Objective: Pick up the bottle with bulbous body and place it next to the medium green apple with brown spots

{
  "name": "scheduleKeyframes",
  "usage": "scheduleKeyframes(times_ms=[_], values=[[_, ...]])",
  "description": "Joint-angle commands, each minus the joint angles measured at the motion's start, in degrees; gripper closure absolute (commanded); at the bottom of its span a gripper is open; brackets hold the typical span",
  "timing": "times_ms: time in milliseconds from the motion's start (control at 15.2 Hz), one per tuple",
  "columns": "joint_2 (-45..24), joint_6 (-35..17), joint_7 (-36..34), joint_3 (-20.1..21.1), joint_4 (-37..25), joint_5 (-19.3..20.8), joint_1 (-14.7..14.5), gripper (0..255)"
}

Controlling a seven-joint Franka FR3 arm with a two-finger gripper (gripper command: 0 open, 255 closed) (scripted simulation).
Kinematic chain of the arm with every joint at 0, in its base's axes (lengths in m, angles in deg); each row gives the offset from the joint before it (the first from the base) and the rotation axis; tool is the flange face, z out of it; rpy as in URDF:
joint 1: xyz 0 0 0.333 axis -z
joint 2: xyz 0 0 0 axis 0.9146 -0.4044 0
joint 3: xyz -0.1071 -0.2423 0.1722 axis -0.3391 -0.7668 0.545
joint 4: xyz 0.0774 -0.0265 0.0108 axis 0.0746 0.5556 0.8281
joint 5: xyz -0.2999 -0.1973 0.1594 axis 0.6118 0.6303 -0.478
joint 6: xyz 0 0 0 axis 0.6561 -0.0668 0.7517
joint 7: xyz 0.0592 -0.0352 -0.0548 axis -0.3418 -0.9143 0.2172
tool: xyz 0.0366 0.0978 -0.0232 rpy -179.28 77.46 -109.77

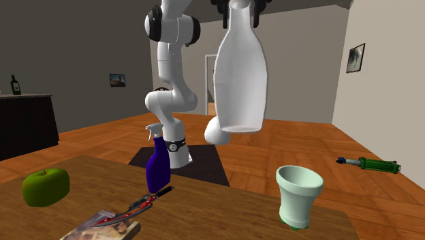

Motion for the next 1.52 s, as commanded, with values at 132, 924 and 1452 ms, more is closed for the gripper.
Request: scheduleKeyframes(times_ms=[132, 924, 1452], values=[[-3.07, 4.74, -0.69, 0.4, -7.69, 1.04, -0.83, 255], [9.33, 5.35, 8.76, -3.94, 3.69, -2.47, 5.6, 255], [21.33, 4.39, 20.48, -11.1, 16.71, -3.09, 10.11, 255]])
